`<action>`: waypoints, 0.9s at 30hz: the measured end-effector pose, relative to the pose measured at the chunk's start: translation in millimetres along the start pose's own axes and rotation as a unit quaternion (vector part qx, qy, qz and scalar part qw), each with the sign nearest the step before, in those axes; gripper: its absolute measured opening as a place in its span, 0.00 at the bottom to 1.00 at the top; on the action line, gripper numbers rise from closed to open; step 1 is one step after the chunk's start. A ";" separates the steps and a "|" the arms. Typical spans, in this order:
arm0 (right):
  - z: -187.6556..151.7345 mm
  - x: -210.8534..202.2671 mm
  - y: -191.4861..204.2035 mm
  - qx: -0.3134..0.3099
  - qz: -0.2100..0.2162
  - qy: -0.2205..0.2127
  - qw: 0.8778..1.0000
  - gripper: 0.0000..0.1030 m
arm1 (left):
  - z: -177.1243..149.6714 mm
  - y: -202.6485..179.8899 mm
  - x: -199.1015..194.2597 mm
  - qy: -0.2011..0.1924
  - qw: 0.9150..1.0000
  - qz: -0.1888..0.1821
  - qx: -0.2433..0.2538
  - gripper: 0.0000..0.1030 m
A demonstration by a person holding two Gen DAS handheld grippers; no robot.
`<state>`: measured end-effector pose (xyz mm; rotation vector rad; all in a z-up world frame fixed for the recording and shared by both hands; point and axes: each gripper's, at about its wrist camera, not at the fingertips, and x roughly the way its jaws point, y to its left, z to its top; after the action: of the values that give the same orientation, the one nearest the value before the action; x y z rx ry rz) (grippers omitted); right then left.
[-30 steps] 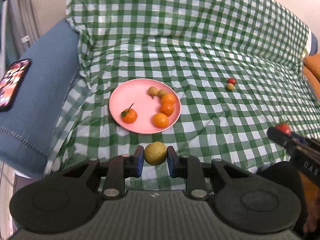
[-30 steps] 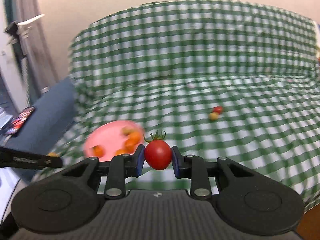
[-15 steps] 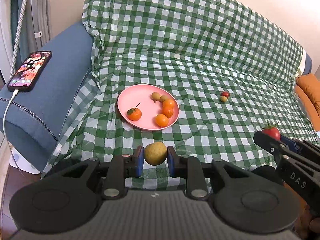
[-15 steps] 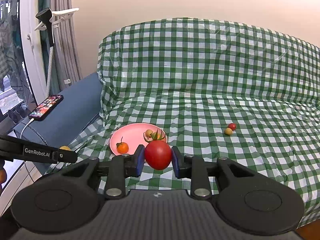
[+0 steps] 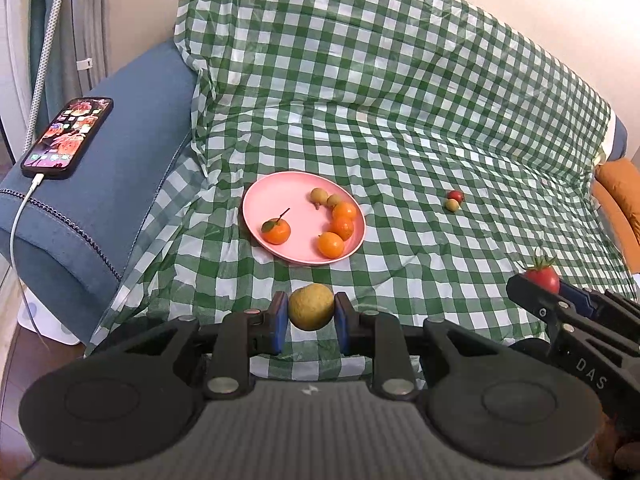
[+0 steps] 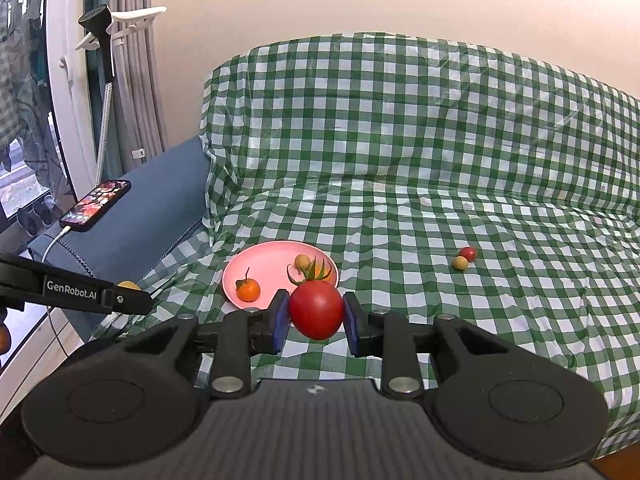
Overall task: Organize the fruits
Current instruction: 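Carry the cherry tomato and yellow fruit over the pink plate with both tools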
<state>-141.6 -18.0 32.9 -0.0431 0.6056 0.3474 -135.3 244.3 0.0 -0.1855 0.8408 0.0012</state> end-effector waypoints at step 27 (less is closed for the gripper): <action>10.4 54.8 -0.7 -0.010 0.004 0.038 0.999 0.29 | 30.5 28.5 44.9 0.018 0.999 0.025 -0.024 0.26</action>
<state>-93.7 -0.4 10.6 -0.0734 0.6773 0.3605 -84.9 274.1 -18.0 -0.2100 0.8811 0.0661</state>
